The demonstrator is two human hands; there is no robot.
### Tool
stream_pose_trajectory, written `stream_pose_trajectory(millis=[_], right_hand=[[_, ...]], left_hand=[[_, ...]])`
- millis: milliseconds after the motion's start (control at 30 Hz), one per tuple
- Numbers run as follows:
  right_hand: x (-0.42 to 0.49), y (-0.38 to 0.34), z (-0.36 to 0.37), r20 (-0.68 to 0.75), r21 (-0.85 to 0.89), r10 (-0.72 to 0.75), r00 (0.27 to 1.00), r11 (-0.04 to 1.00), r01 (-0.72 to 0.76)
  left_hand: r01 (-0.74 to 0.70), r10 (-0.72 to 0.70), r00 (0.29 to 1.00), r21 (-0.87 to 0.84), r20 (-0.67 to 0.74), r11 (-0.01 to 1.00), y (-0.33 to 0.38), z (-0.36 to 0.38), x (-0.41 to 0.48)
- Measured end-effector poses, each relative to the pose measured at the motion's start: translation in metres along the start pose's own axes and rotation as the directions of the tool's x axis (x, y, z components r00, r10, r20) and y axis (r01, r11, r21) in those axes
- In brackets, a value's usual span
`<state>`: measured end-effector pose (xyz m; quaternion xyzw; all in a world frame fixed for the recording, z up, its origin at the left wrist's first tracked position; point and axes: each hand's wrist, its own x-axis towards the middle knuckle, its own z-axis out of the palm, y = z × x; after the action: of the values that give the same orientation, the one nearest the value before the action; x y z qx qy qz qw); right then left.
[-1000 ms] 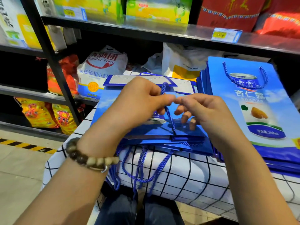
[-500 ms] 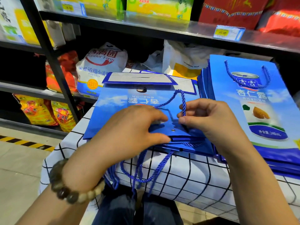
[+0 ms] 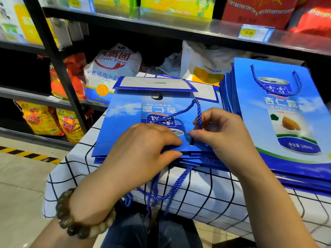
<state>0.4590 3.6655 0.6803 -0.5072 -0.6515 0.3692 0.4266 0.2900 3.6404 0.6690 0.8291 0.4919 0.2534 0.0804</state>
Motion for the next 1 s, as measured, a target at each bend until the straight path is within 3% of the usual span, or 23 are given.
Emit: stream_pose_trajectory(millis=[133, 267, 467, 567, 633, 733, 833, 1000], right_hand=[[-0.002, 0.001, -0.001, 0.06, -0.044, 0.002, 0.998, 0.999, 0.001], [-0.003, -0.004, -0.005, 0.175, -0.211, -0.071, 0.982, 0.972, 0.108], [-0.006, -0.012, -0.03, 0.379, -0.158, -0.006, 0.925, 0.985, 0.07], [-0.006, -0.005, -0.025, 0.382, -0.214, -0.034, 0.923, 0.969, 0.124], [-0.005, -0.004, -0.024, 0.368, -0.222, -0.064, 0.927, 0.963, 0.155], [-0.003, -0.007, -0.023, 0.363, -0.265, -0.113, 0.925, 0.939, 0.219], [0.0, -0.009, -0.022, 0.359, -0.233, -0.125, 0.925, 0.948, 0.219], [-0.002, -0.005, -0.021, 0.339, -0.186, -0.154, 0.928, 0.956, 0.227]], left_hand=[[0.056, -0.056, 0.998, -0.054, 0.011, 0.997, 0.0, -0.001, 0.002], [0.081, -0.082, 0.995, -0.019, -0.049, 0.997, 0.003, -0.005, 0.003], [0.06, -0.049, 0.989, 0.08, -0.142, 0.995, -0.003, -0.011, 0.005], [0.039, -0.026, 0.984, 0.072, -0.177, 0.997, 0.002, -0.007, 0.005], [-0.063, 0.077, 0.981, 0.087, -0.176, 0.994, 0.004, -0.003, 0.005], [-0.226, 0.269, 0.954, 0.276, -0.129, 0.934, 0.001, 0.006, 0.004], [-0.287, 0.363, 0.918, 0.366, -0.16, 0.886, -0.002, 0.01, 0.008], [-0.37, 0.461, 0.865, 0.368, -0.199, 0.853, -0.008, 0.01, 0.012]])
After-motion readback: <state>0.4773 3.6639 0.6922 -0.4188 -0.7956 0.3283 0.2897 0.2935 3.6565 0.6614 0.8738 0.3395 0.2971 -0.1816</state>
